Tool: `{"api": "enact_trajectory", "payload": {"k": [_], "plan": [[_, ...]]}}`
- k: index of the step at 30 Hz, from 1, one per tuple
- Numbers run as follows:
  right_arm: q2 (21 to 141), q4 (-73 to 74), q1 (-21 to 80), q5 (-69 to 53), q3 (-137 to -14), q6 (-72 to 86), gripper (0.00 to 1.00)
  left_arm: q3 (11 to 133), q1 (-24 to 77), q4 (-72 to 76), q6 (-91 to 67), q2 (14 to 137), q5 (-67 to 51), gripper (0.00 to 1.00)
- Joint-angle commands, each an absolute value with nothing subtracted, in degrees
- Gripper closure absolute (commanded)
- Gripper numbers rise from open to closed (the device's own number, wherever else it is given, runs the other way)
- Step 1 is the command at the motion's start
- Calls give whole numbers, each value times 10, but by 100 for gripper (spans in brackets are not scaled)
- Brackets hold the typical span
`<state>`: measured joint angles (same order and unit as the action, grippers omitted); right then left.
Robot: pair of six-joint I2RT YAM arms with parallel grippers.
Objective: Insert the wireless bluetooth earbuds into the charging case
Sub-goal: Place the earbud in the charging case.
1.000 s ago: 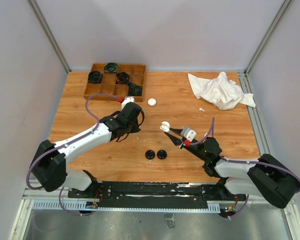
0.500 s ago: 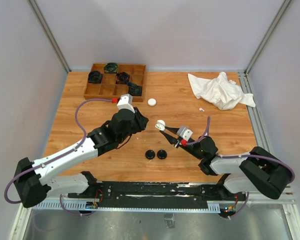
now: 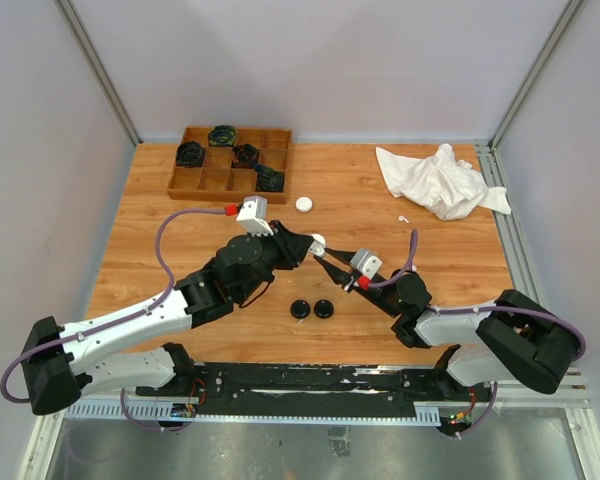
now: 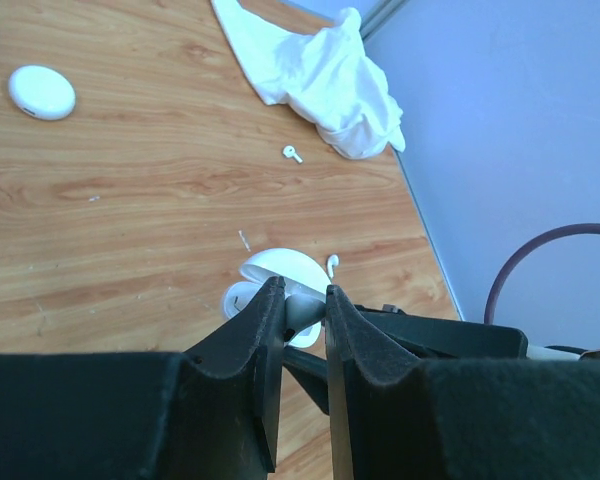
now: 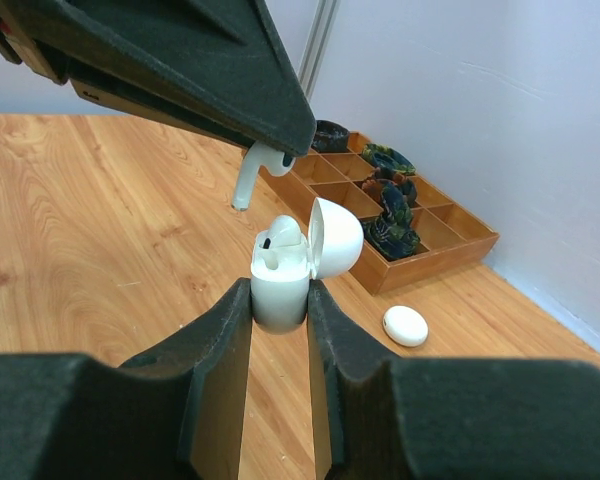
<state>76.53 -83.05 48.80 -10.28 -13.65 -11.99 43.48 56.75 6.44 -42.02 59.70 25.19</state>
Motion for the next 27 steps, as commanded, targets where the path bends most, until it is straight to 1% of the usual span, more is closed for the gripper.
{"api": "enact_trajectory", "payload": {"k": [1, 13, 27], "plan": [[763, -874, 498, -93, -153, -105, 99, 418, 580, 131, -413, 589, 282, 82], [742, -875, 501, -93, -155, -43, 99, 395, 601, 204, -381, 592, 290, 82], [720, -876, 502, -91, -158, 6, 99, 381, 616, 243, -356, 602, 297, 82]]}}
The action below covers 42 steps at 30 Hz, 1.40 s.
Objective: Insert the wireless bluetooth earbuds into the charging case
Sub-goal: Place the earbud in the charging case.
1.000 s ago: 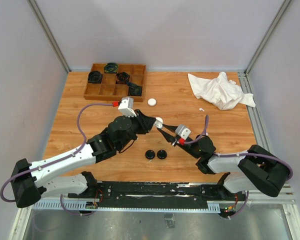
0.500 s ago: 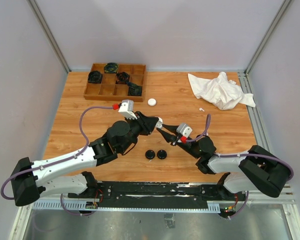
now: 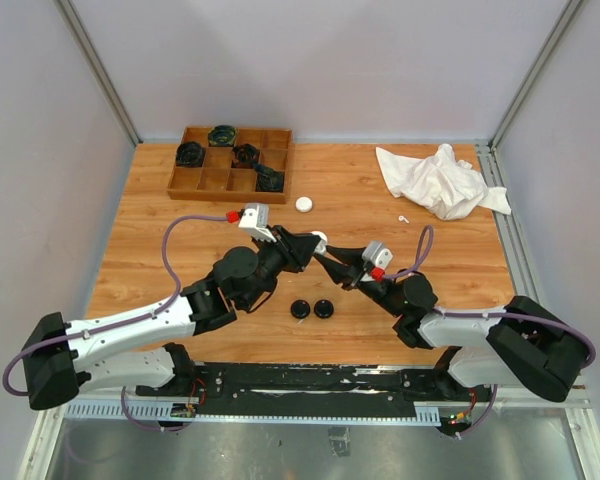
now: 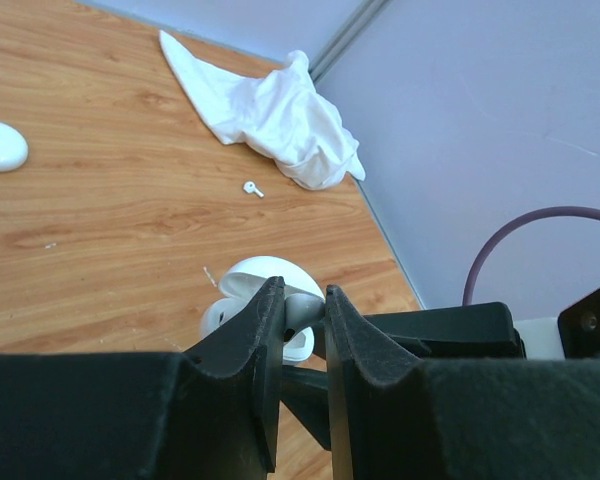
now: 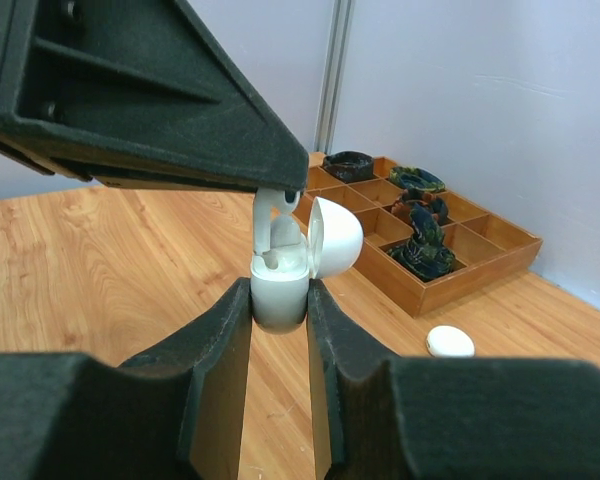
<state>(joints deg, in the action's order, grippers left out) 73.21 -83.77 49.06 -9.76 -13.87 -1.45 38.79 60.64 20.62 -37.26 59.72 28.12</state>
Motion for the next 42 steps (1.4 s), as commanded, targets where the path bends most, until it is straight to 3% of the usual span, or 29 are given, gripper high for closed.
{"api": "enact_trajectory", "payload": {"k": [1, 19, 25, 29, 38, 42], "plan": [[720, -876, 502, -91, -158, 8, 99, 381, 617, 245, -355, 604, 297, 82], [708, -876, 503, -95, -155, 12, 99, 365, 621, 250, -311, 604, 295, 80], [707, -876, 502, -100, -156, 11, 99, 369, 624, 247, -302, 604, 283, 67], [706, -875, 503, -100, -152, 5, 99, 370, 624, 247, -290, 587, 282, 54], [686, -866, 497, -113, -140, -6, 99, 410, 620, 138, -238, 549, 251, 30], [667, -833, 483, -152, -141, 4, 99, 445, 595, 69, -219, 545, 175, 29]]}}
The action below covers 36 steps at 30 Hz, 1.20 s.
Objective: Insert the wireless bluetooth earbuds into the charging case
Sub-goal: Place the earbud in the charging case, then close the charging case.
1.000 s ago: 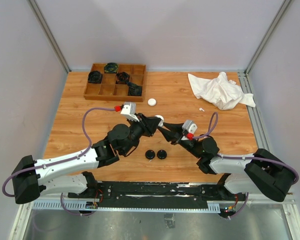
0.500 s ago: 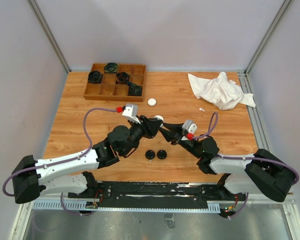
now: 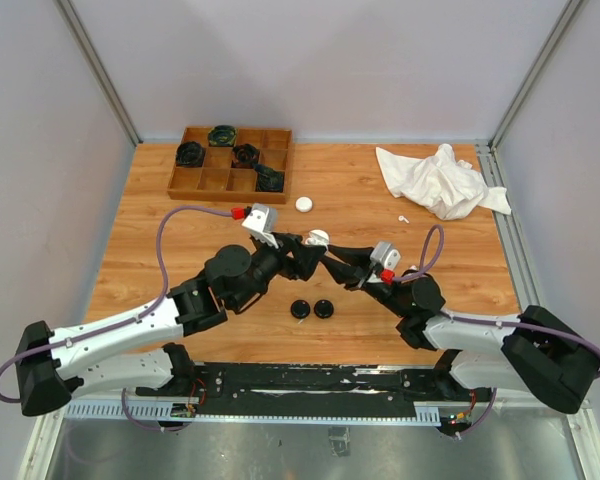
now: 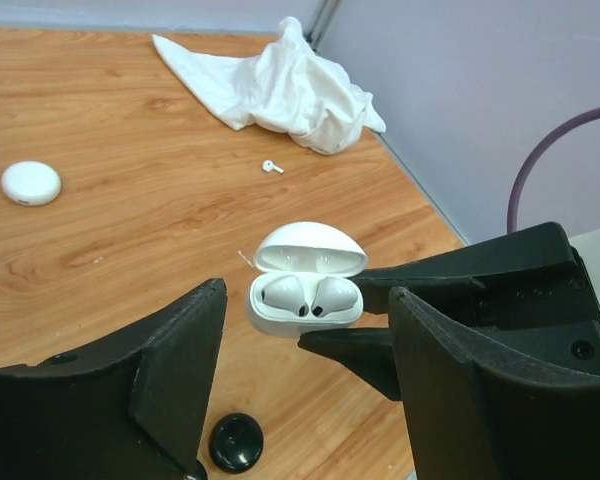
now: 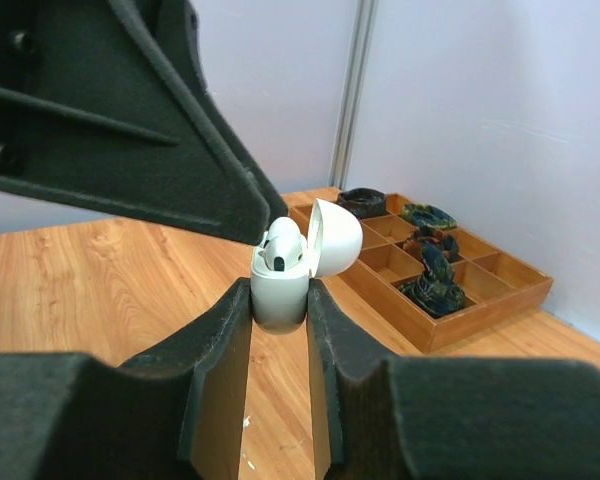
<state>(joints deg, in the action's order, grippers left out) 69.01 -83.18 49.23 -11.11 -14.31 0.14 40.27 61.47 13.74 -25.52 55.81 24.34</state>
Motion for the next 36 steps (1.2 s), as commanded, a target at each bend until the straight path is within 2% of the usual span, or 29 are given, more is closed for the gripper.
{"api": "enact_trajectory", "payload": {"k": [1, 16, 27, 36], "plan": [[662, -824, 479, -163, -141, 7, 99, 448, 581, 59, -217, 542, 155, 29], [583, -618, 436, -361, -204, 32, 99, 444, 441, 86, -241, 530, -231, 30], [577, -618, 425, -388, -214, 59, 99, 443, 427, 78, -248, 553, -315, 34], [575, -619, 415, -391, -210, 64, 99, 454, 426, 49, -241, 570, -331, 40]]}}
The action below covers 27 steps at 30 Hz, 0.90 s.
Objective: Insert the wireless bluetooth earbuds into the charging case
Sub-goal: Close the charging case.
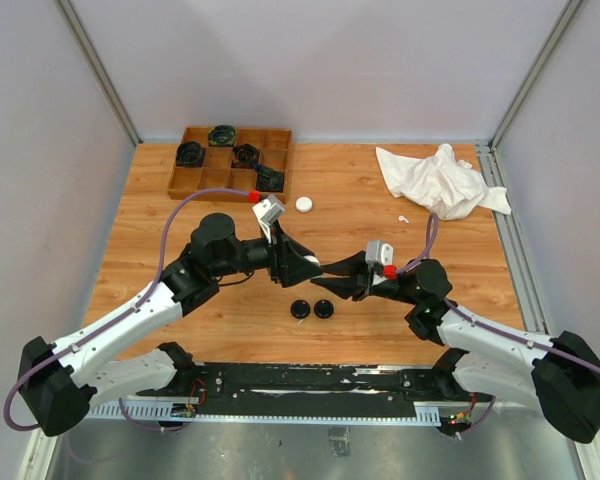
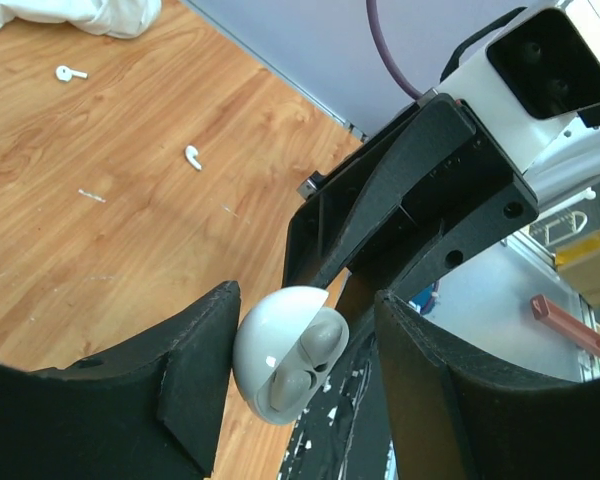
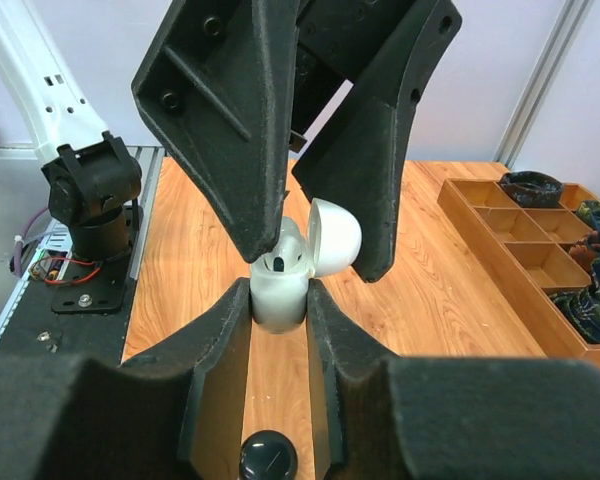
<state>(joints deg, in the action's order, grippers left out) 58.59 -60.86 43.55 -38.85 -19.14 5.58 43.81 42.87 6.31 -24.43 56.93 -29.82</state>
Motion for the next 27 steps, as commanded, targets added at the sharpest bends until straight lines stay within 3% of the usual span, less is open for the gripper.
{"api": "enact_trajectory", "payload": {"k": [1, 14, 22, 27], "plan": [[575, -619, 412, -391, -209, 65, 99, 455, 426, 47, -241, 568, -331, 40], [575, -541, 388, -379, -208, 73, 99, 454, 426, 39, -235, 536, -313, 40], [541, -255, 363, -270, -259, 77, 98, 481, 425, -95, -238, 524, -36, 29], [544, -123, 342, -231, -280, 98, 97, 491, 417, -191, -250, 534, 109, 17]]}}
